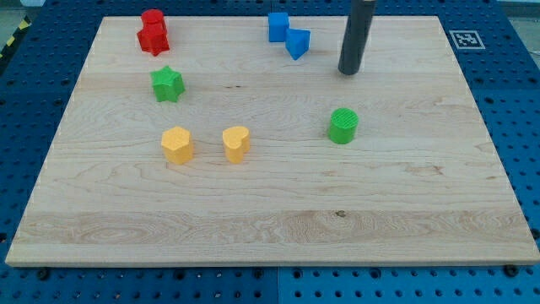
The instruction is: Move the blue triangle slightly up
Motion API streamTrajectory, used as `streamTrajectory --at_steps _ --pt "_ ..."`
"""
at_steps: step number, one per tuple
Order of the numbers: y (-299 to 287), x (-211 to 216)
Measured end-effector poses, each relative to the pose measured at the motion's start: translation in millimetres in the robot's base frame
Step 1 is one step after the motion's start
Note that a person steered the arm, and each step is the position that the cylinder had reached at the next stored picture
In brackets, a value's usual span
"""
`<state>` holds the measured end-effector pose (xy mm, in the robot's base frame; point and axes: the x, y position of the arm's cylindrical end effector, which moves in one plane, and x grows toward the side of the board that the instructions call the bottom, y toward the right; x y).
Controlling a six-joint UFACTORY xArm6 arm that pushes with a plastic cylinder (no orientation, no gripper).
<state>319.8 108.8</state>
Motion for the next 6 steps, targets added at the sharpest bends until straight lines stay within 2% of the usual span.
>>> streamTrajectory --at_steps 3,6 --pt "-36 -21" --pt "-49 -65"
